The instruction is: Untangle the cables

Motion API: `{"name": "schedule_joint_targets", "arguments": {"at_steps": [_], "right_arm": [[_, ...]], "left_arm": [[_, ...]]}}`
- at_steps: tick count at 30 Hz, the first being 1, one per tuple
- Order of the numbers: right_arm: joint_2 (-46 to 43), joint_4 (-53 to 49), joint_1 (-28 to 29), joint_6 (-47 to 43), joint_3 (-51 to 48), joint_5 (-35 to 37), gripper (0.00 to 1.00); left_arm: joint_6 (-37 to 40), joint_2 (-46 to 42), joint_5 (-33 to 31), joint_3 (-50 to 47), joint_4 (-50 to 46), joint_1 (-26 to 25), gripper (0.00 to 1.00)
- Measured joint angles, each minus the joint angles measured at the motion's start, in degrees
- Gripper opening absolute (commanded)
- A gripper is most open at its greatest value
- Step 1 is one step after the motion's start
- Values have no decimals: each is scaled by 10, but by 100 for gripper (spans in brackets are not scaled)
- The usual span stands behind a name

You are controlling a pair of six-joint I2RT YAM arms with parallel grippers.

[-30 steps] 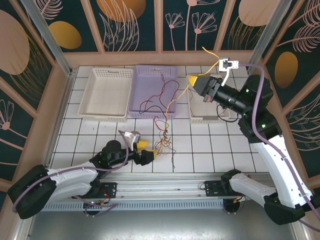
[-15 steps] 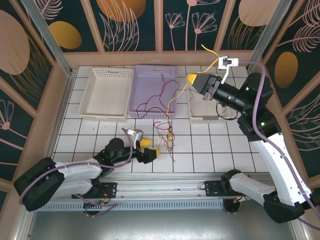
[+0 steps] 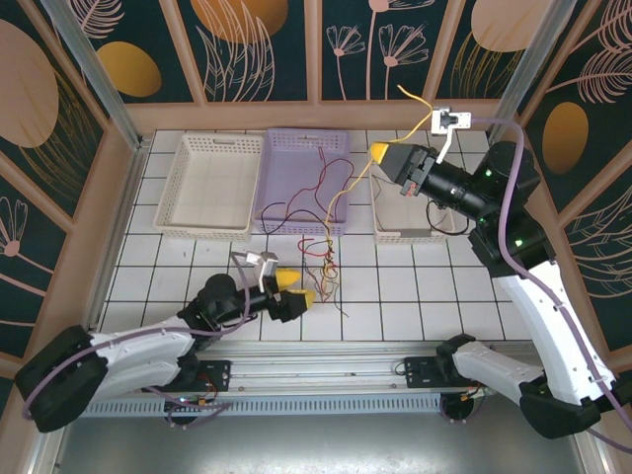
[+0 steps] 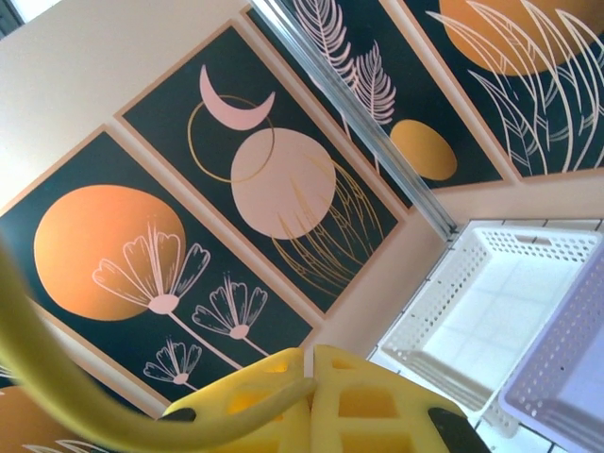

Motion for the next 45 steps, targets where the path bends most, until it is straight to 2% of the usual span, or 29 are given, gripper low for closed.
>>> {"name": "schedule_joint_targets", "arguments": {"at_steps": [8,15,22,33,36,41,45], "right_arm": [[0,-1,13,-3,-29,4,0],[-5,-1,23,-4,-30,11,0],[-8,-1,37,-5,-30,17,0],[-8,0,50,-15,-35,21,0],[-8,0,56,-15,-40,21,0],[-8,0,60,-15,-42,21,0],[-8,0,63,-15,-42,21,0]], "left_arm": [[-34,-70,-34,55,-34,0,98],[-51,-54,-69,86,-66,0,92],[-50,-30,-91,89,-98,0,89],[-45,-69,-126,96,-114,0,81],[-46,-70,-126,96,-114,0,73],[-46,-63,-125,96,-113,0,65],[-46,-61,-124,96,-113,0,48]]}}
